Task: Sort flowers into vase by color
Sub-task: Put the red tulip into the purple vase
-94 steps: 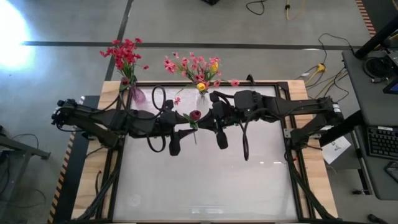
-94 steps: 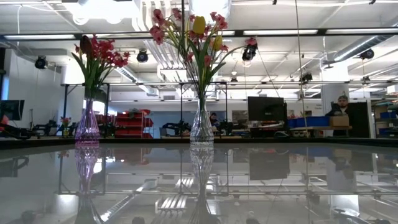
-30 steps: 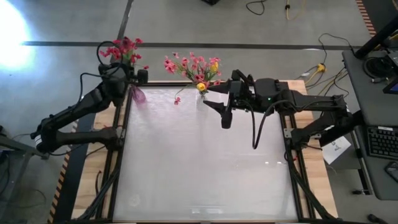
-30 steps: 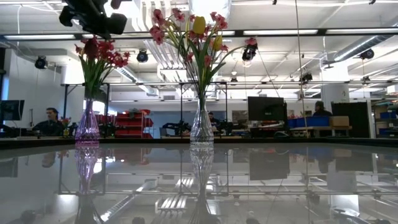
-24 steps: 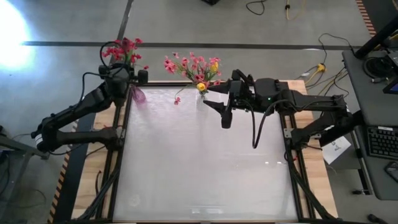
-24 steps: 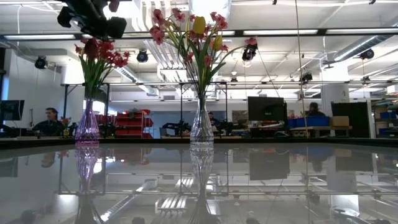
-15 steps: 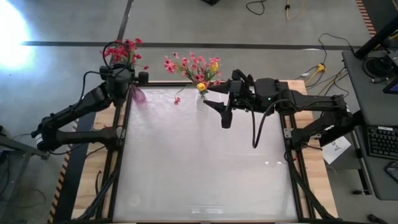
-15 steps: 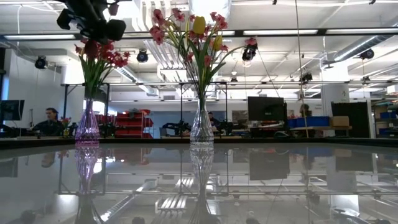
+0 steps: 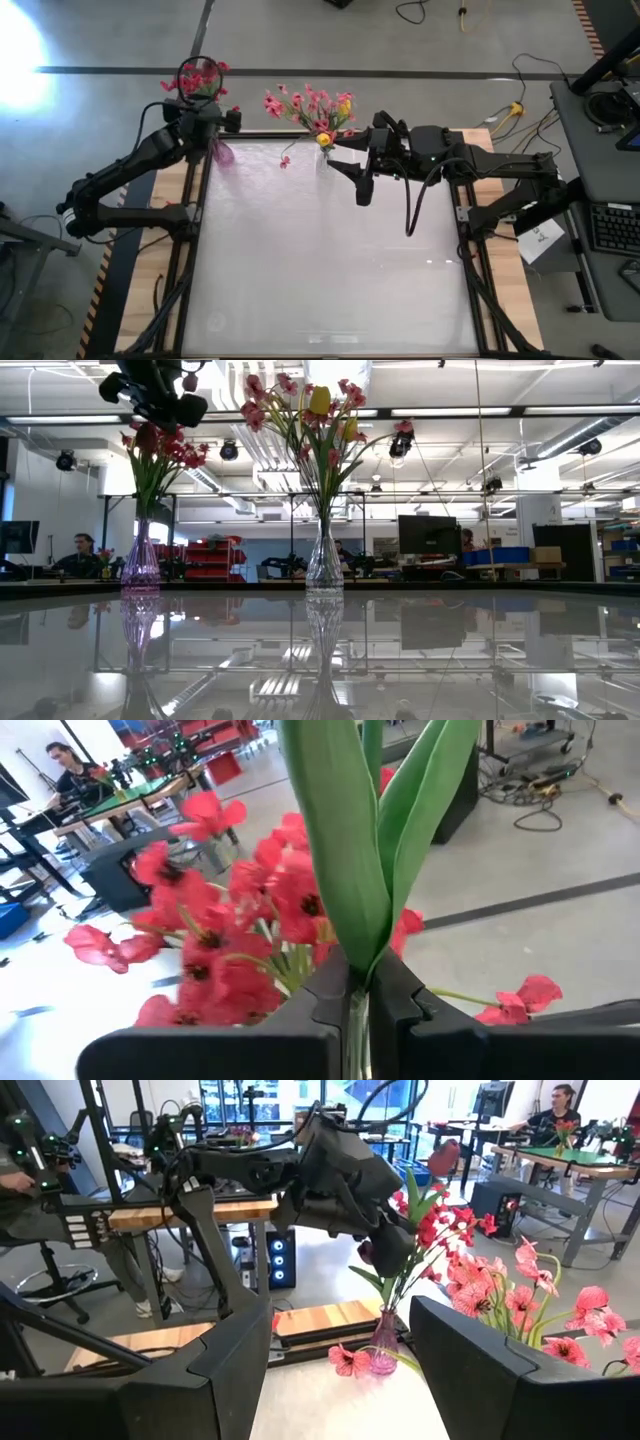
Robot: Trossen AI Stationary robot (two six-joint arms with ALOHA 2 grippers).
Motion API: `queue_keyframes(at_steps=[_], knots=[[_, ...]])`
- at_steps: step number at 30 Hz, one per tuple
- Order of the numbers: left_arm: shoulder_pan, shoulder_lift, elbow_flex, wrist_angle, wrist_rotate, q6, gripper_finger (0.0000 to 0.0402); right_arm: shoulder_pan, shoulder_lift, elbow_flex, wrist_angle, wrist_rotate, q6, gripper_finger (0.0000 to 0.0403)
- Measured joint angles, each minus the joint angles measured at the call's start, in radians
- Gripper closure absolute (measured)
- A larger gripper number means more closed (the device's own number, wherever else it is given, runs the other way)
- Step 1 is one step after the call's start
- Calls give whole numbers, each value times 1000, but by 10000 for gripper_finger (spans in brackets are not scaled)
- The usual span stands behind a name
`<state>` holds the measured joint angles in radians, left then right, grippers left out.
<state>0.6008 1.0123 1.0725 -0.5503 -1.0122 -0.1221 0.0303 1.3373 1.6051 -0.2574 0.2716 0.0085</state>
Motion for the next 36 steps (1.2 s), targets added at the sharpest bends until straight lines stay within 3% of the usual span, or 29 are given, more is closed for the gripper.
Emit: queue_keyframes(at_steps=[16, 36], knots=[[143, -15, -8, -113, 6, -314, 401, 2, 0, 0, -44, -9, 52, 175], [145, 14, -145, -114, 36, -534, 401, 2, 0, 0, -56, -9, 62, 175]])
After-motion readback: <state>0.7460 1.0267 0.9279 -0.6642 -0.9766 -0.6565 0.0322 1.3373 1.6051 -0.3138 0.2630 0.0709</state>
